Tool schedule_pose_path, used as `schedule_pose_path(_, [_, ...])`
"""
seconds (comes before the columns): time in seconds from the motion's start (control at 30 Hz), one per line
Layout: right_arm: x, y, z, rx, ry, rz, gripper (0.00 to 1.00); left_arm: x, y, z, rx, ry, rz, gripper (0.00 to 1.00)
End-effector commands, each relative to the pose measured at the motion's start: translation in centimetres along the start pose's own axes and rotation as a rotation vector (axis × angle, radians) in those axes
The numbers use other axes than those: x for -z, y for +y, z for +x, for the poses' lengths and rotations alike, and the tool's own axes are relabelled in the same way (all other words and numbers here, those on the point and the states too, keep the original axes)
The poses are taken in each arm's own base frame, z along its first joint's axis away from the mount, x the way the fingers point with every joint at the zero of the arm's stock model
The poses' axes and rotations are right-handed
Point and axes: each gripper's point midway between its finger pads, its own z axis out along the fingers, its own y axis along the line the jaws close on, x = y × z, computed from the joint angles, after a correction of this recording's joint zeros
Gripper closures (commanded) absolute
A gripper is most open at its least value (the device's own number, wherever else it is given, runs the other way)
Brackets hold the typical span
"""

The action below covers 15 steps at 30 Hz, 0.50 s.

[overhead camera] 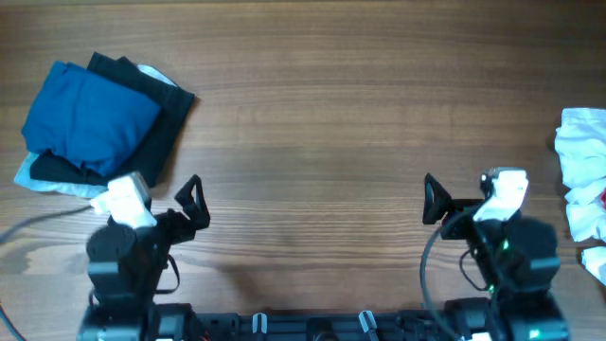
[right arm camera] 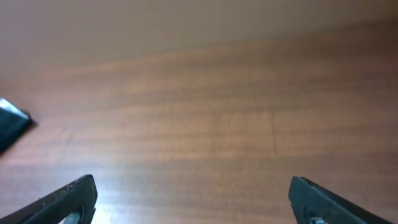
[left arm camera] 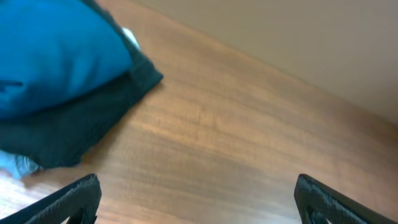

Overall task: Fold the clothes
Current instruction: 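Reach the right gripper to the white and red clothes pile at right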

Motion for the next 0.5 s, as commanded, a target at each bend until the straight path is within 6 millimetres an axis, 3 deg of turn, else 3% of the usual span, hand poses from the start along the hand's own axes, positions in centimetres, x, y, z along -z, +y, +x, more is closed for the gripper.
schedule_pose_path(0.0, [-0.7, -0.8, -1.6, -0.015, 0.124, 0.079, 0.0, 0.0, -1.7, -1.2, 0.023, 0.111, 0.02, 0.0])
schedule_pose_path(0.23, [-4.7, -0.9, -2.4, 0.048, 0.3, 0.107, 0.0, -0.7, -2.2, -1.1, 0.041, 0.231, 0.003, 0.0])
schedule_pose_path(0.33, [-6.1, -4.7, -2.7, 0.007, 0.288, 0.311, 0.01, -0.7, -2.4, -0.7, 0.046, 0.253, 0.018, 0.0])
schedule_pose_path(0.47, [-5.4, -12.2, -3.0, -0.084, 0.264, 0.646, 0.01, -0.6, -2.4, -0.6, 0.047, 0.26, 0.016, 0.0])
